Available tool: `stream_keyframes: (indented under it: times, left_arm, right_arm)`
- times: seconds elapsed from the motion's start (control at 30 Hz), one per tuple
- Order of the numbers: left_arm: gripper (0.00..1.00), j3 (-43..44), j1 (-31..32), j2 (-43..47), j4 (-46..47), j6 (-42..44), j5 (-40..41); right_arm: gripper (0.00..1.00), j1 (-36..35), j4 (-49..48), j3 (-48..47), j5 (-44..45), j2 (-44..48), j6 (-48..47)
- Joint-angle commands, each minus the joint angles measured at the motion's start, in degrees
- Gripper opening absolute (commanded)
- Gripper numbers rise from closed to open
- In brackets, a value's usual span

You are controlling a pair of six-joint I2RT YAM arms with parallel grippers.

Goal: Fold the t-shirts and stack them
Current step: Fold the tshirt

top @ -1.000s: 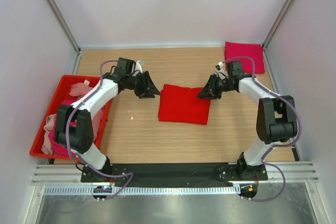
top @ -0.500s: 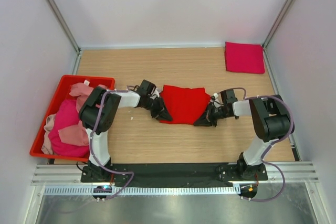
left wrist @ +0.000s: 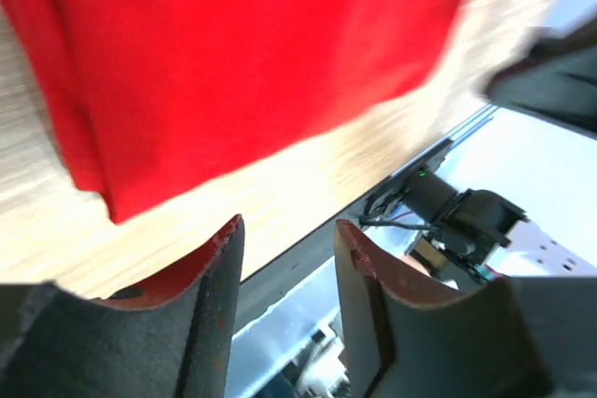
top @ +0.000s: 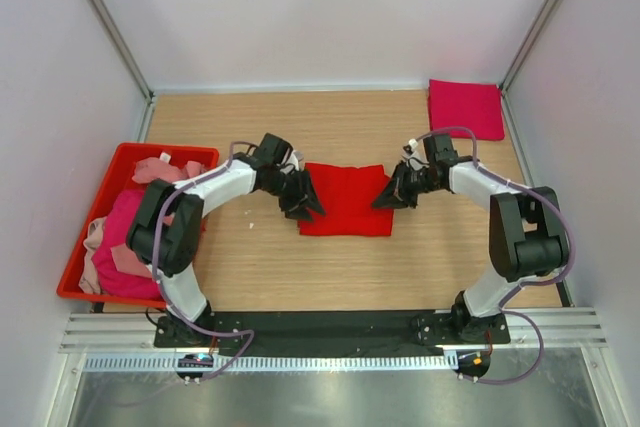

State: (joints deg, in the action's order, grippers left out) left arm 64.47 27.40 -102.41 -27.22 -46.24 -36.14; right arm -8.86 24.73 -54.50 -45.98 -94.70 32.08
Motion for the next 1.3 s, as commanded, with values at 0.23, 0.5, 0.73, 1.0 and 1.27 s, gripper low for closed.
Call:
stream_keyframes:
  times: [0.23,0.5,0.73,1.0,1.27]
  left_arm:
    - [0.49,6.6,-5.8,2.7,-4.7,3.7,3.4]
    - [0.52,10.6,-7.0,2.0,-10.1,6.4,9.5]
    - [0.56,11.7,-7.0,1.1,-10.4,5.8,10.4]
    - [0.56,11.5,-7.1,0.8,-10.1,5.8,10.6]
    - [0.56,7.3,-8.3,3.6,-9.6,6.2,10.3]
  right_arm:
    - [0.03,1.0,-2.6,12.2,7.8,-3.8,-4.1]
    - [0.25,1.0,10.5,-2.2,12.3,0.6,-7.5]
    - [0.82,1.0,20.9,-21.1,27.1,-0.6,-8.9]
    - [0.94,-5.5,21.9,-34.0,37.8,-11.9,-7.7]
    - [0.94,-9.9,23.7,-42.3,50.1,-20.7,-6.1]
